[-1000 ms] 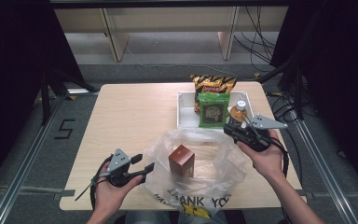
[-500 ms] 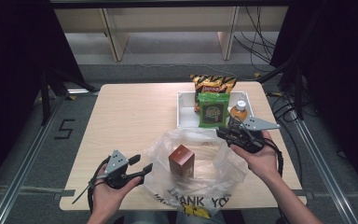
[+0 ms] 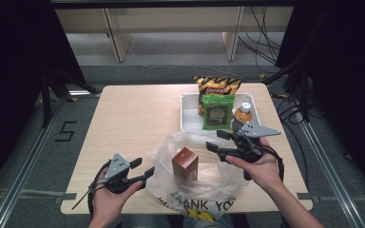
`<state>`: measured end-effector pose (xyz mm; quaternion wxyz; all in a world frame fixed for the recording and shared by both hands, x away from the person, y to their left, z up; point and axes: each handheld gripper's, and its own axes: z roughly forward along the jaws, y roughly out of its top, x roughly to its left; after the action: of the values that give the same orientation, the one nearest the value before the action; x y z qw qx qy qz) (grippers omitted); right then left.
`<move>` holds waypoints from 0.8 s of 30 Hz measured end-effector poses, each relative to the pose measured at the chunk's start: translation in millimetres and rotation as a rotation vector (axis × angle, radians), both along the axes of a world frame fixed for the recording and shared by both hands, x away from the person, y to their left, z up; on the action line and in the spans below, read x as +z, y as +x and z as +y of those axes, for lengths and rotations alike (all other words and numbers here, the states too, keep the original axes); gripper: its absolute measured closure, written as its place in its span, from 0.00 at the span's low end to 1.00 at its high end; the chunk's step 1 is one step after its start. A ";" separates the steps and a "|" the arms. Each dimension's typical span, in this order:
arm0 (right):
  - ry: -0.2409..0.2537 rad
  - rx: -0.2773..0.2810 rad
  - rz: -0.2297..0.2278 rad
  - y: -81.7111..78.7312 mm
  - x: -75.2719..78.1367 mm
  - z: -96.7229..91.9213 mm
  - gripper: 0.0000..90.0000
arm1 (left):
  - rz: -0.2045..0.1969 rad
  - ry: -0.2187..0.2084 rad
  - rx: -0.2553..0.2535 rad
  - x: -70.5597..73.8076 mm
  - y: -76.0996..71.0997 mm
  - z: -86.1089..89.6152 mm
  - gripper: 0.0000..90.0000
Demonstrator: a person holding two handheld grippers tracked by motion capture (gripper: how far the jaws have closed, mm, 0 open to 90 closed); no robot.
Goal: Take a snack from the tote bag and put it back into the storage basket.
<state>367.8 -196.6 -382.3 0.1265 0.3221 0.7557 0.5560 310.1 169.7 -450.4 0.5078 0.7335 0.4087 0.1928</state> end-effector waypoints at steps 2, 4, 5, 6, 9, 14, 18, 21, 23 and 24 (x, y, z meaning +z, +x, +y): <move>0.010 0.009 -0.008 -2.3 0.7 5.0 0.38 | -0.004 0.005 -0.008 -0.2 -0.7 -0.1 0.45; 0.014 0.037 -0.018 -4.6 0.3 10.2 0.36 | -0.007 0.009 -0.014 -0.2 -1.7 -0.2 0.45; 0.021 0.039 -0.003 -6.7 0.9 13.1 0.35 | -0.002 -0.004 -0.014 -0.6 -2.1 -1.1 0.45; 0.021 0.036 0.006 -9.3 1.6 15.7 0.34 | -0.001 -0.007 -0.009 -0.4 -2.7 -1.7 0.45; 0.029 0.045 -0.013 -13.7 3.5 20.8 0.32 | -0.009 -0.002 -0.018 0.5 -2.6 -2.8 0.45; 0.048 0.068 -0.006 -22.8 9.1 27.3 0.32 | -0.004 0.004 -0.015 1.3 -4.0 -5.9 0.45; 0.058 0.089 -0.017 -25.7 10.0 32.5 0.31 | -0.012 0.011 -0.026 0.6 -3.4 -5.8 0.45; 0.047 0.089 -0.022 -27.7 8.8 37.8 0.31 | -0.008 0.009 -0.024 0.1 -3.6 -6.2 0.45; 0.038 0.100 -0.016 -28.9 7.9 41.4 0.30 | -0.008 0.009 -0.024 0.1 -3.8 -6.5 0.45; 0.040 0.104 -0.015 -29.8 7.8 43.2 0.29 | -0.008 0.009 -0.024 0.1 -3.8 -6.7 0.45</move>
<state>338.0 -153.4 -374.4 0.0967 0.2807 0.7592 0.5792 306.3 163.0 -450.3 0.5085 0.7397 0.3971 0.1913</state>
